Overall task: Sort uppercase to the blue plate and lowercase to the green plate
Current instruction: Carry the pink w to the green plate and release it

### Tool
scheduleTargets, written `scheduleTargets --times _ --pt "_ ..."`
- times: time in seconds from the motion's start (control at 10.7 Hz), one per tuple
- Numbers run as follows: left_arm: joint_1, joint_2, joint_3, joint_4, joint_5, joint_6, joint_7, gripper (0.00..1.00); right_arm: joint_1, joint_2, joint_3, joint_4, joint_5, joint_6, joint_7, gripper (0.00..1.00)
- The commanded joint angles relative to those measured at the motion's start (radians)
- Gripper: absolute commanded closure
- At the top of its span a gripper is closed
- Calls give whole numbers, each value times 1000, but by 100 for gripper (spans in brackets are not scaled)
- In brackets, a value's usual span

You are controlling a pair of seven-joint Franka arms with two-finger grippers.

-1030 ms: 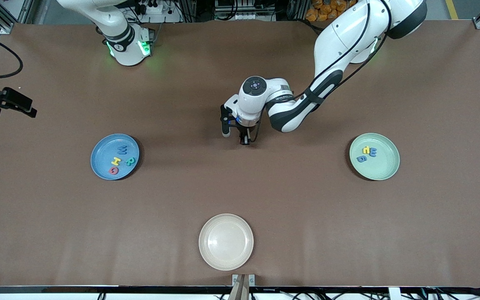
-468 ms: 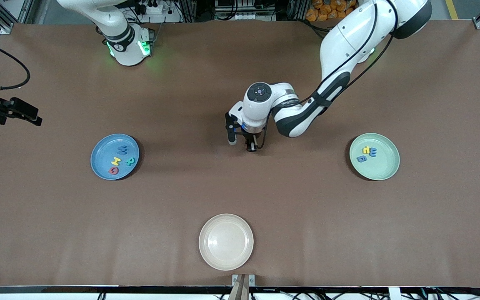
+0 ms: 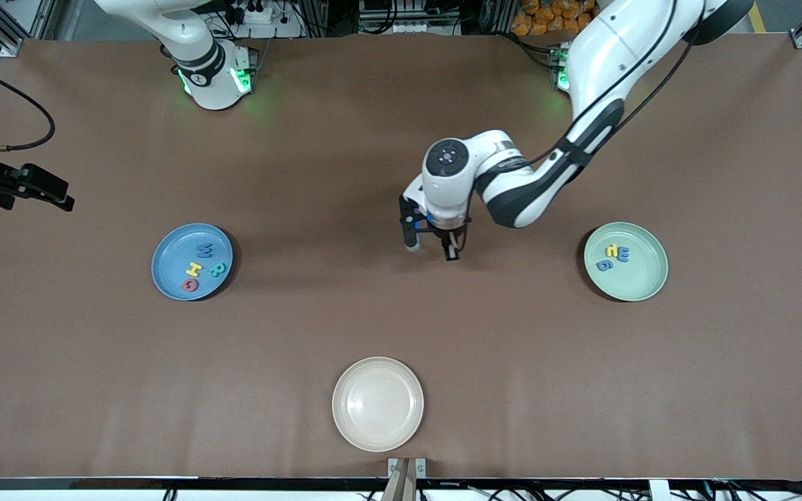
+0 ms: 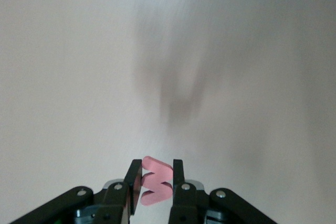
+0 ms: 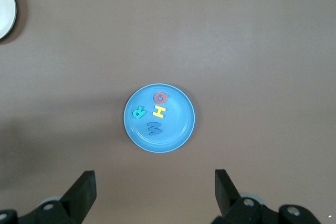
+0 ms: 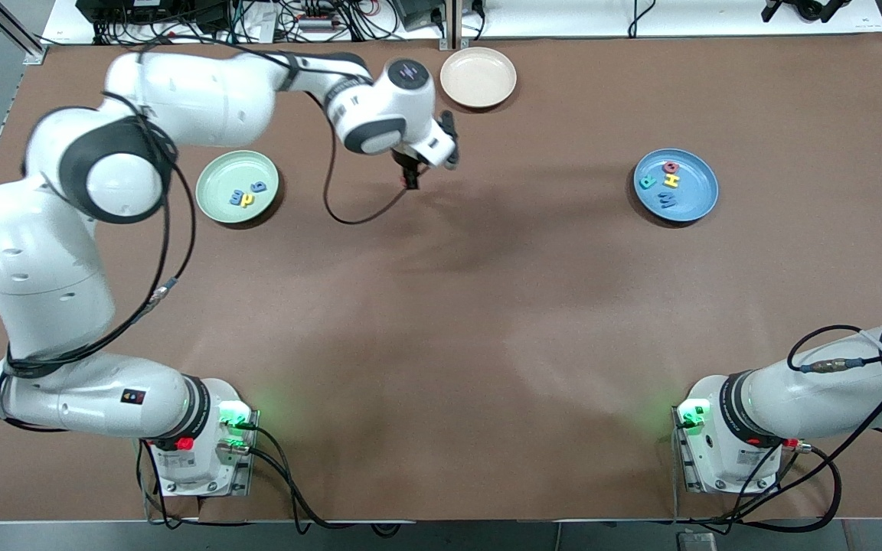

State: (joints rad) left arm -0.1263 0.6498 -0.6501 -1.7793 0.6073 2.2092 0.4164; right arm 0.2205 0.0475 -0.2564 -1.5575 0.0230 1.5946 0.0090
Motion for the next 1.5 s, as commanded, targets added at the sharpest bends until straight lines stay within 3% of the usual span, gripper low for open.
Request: scheduleTargets --times 0.0,0.28,0.56,1.03,1.12,1.22,1.4 --pt "146 -111 -38 -133 -43 -37 140 100 11 5 -1 13 0 -4 0 0" --pt "316 -168 -98 -215 -43 -158 211 100 13 5 -1 13 1 -4 0 0" --pt "457 -214 -97 -284 -41 -158 365 100 13 5 -1 13 1 -2 2 0" --pt "657 -231 -91 -315 -14 -149 602 100 14 5 -1 13 1 -2 2 0" --pt "687 -225 -91 -315 -3 -143 604 91 14 5 -1 13 1 -2 2 0" --pt "707 -217 -91 -315 -3 -134 604 65 14 5 -1 13 3 -1 2 0" --pt "743 -220 -92 -304 -33 -134 602 43 14 5 -1 13 3 -1 2 0"
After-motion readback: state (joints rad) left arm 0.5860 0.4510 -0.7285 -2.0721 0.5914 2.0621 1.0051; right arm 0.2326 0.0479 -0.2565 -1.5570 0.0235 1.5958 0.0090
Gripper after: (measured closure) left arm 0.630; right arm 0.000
